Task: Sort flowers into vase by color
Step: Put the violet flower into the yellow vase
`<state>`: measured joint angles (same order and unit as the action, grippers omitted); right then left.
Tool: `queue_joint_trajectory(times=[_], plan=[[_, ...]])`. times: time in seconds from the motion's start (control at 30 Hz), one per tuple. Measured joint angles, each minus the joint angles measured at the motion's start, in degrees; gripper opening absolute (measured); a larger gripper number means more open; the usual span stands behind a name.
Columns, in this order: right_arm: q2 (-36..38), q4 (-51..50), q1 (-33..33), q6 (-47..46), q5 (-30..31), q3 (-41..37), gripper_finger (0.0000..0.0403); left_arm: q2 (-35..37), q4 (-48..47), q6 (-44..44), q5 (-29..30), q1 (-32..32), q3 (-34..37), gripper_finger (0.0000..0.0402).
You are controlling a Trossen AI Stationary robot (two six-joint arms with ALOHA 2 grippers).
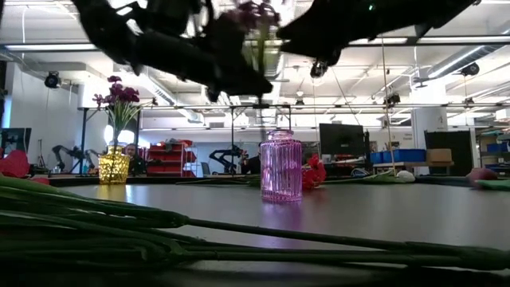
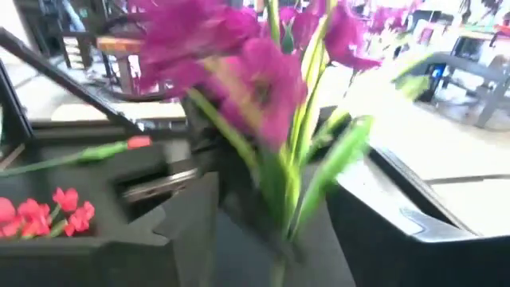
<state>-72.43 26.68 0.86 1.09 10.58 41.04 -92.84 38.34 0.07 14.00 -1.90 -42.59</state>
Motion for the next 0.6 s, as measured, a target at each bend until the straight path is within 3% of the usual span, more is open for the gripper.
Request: queue_joint_trajectory(times=[0.17, 0.4, 0.5, 0.6], plan=[[5.95, -4.03, 0.11, 0.44, 0.03, -0.08, 0.0265, 14.06, -3.60, 2.91, 11.68, -3.37, 8.59, 0.0007], [7.35, -4.27, 0.50, 0.41, 0.05, -0.50, 0.0280, 32.90, -11.74, 9.05, 50.08, -10.64, 14.14, 0.0005], [6.33, -3.61, 0.52, 0.20, 0.12, -0.52, 0.0281, 38.16, -11.66, 10.10, 57.00, -15.47, 15.37, 0.0005], [5.28, -3.39, 0.50, -0.32, 0.14, -0.57, 0.0281, 40.66, -11.92, 10.03, 58.78, -21.19, 16.33, 0.0006]])
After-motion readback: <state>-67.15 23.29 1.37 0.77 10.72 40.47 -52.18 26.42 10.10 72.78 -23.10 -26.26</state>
